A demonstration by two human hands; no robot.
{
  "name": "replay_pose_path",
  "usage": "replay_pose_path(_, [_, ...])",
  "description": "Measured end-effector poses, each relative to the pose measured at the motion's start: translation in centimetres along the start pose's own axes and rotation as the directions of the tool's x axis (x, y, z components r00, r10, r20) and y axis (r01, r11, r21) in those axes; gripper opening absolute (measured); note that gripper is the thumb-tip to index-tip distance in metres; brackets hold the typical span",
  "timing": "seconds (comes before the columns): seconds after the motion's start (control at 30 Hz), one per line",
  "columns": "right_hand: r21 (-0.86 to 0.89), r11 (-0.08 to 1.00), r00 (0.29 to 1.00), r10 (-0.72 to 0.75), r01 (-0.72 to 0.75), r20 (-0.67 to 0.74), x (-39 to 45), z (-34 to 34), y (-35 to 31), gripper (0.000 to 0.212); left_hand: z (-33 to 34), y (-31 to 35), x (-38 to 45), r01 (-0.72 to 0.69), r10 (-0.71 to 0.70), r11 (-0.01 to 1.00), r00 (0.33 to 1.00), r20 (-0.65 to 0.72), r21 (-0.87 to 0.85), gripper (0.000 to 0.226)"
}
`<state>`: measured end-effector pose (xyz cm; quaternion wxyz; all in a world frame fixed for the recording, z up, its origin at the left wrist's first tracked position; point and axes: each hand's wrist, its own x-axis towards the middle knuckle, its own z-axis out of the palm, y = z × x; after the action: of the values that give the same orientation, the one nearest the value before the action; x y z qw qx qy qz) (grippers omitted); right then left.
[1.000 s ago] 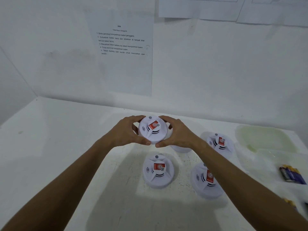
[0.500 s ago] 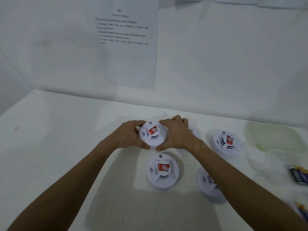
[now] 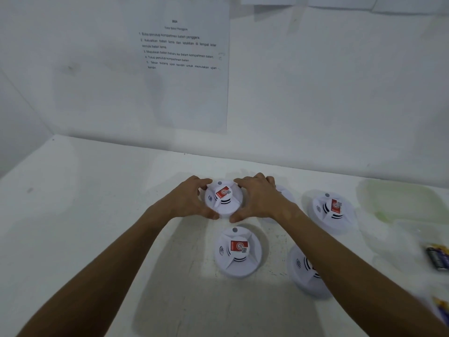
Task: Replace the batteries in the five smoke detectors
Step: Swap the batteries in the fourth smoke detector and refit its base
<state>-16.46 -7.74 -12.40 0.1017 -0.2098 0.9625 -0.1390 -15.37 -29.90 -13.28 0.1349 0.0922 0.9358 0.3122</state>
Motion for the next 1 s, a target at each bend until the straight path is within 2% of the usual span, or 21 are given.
replay_pose_path(0.07, [0.037,0.999,1.0,0.013,-0.013,-0.02,-0.7,-0.6,0.3,0.102,-0.5,0.6,-0.4,0.029,-0.029,1.0,0.999,-0.018,-0.004,0.097])
replay_pose_path(0.2, [0.093,0.995,0.996,0.052,-0.046,-0.068,-2.9,-2.3,1.6,0.111,-1.3,2.8,-0.6,-0.027,0.025,0.999,0.998,-0.05,-0.037,0.096])
replay_pose_path(0.37, [0.172,0.974,0.989,0.148,-0.147,0.005,-6.1,-3.9,5.0,0.12,-0.2,6.8,0.4,-0.137,0.137,0.99,0.99,0.019,0.007,0.098])
replay_pose_path(0.43, [0.159,0.974,0.987,0.161,-0.161,0.014,-7.2,-4.5,5.8,0.106,1.0,8.4,1.5,-0.161,0.152,0.98,0.985,0.086,0.113,0.099])
replay_pose_path(0.53, [0.121,0.968,0.972,0.206,-0.219,0.111,-7.8,-4.4,5.9,0.078,2.9,10.2,2.9,-0.202,0.159,0.902,0.977,0.143,0.382,0.084])
replay_pose_path(0.57, [0.13,0.964,0.969,0.217,-0.232,0.122,-7.8,-4.1,5.8,0.079,3.4,10.4,3.2,-0.203,0.151,0.868,0.977,0.15,0.453,0.083])
replay_pose_path(0.63, [0.17,0.953,0.967,0.239,-0.251,0.089,-7.5,-3.1,6.2,0.1,4.4,10.3,3.8,-0.197,0.131,0.837,0.978,0.163,0.51,0.089])
replay_pose_path(0.67, [0.202,0.946,0.968,0.242,-0.252,0.07,-7.1,-2.3,7.0,0.109,4.7,10.1,4.0,-0.196,0.131,0.843,0.978,0.162,0.502,0.092])
replay_pose_path(0.7, [0.231,0.939,0.967,0.248,-0.255,0.057,-6.7,-1.7,7.7,0.109,4.9,9.9,4.1,-0.194,0.133,0.856,0.978,0.159,0.479,0.093])
replay_pose_path(0.77, [0.252,0.938,0.97,0.241,-0.238,0.021,-6.8,-1.5,7.8,0.082,5.2,9.6,4.1,-0.184,0.134,0.88,0.981,0.141,0.439,0.092])
replay_pose_path(0.83, [0.268,0.942,0.975,0.218,-0.201,-0.035,-7.2,-1.6,7.5,0.069,5.0,9.8,3.9,-0.162,0.122,0.899,0.985,0.124,0.407,0.095])
replay_pose_path(0.93, [0.347,0.927,0.977,0.187,-0.142,-0.1,-8.2,-2.2,7.3,0.079,4.4,11.0,2.9,-0.126,0.098,0.938,0.99,0.1,0.324,0.102])
replay_pose_path(1.0, [0.404,0.91,0.977,0.164,-0.096,-0.137,-9.2,-3.0,7.0,0.084,3.6,12.0,1.9,-0.139,0.122,0.966,0.988,0.09,0.219,0.093])
